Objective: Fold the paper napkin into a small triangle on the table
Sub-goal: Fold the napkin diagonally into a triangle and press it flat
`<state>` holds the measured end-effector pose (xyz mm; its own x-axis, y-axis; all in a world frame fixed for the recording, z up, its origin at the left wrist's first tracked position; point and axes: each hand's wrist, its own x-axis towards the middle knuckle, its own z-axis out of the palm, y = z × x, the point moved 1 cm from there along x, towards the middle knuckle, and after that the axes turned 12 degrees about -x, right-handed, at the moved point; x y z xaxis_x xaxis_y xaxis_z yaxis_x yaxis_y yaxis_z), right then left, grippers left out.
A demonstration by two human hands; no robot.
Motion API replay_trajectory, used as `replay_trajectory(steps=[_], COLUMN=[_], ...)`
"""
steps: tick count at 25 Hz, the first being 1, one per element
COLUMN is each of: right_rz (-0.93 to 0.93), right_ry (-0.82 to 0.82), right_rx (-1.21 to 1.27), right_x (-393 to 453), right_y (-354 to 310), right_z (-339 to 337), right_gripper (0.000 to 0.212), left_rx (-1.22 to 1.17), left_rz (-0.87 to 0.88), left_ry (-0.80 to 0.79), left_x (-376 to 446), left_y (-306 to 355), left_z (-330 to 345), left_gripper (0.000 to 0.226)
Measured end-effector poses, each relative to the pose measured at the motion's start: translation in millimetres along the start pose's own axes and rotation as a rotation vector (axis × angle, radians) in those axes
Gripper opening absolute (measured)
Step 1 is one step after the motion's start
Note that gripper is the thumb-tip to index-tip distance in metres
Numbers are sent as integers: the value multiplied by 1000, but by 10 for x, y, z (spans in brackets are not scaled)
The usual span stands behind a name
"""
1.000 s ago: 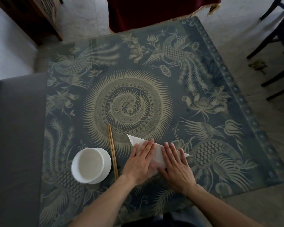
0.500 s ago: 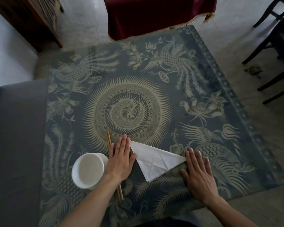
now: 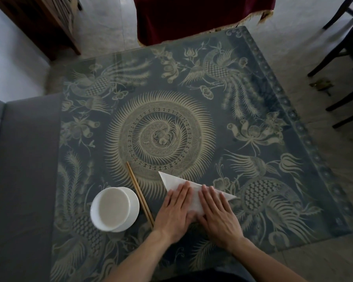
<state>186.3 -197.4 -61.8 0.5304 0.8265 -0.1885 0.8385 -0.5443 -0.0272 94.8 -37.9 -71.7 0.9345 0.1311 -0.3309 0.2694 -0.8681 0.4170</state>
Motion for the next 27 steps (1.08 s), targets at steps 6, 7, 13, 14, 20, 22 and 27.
replay_trajectory(steps=[6, 7, 13, 14, 20, 22, 27], right_rz=[144, 169, 178, 104, -172, -143, -4], right_ry=[-11, -15, -8, 6, 5, -8, -35], right_rx=[25, 17, 24, 17, -49, -59, -48], right_x=[-97, -136, -175, -154, -201, -230, -353], right_y=[255, 311, 289, 194, -77, 48, 334], right_z=[38, 44, -11, -16, 78, 79, 83], right_gripper=[71, 72, 73, 72, 70, 67, 62], left_rx=[21, 30, 11, 1, 70, 106, 115], left_rz=[-121, -150, -97, -37, 29, 12, -17], left_ry=[62, 73, 88, 74, 27, 18, -16], left_x=[-99, -117, -192, -224, -496, -546, -595], left_y=[-84, -118, -122, -70, 48, 23, -14], left_z=[-70, -82, -124, -85, 51, 8, -8], left_gripper=[67, 67, 67, 66, 66, 67, 70])
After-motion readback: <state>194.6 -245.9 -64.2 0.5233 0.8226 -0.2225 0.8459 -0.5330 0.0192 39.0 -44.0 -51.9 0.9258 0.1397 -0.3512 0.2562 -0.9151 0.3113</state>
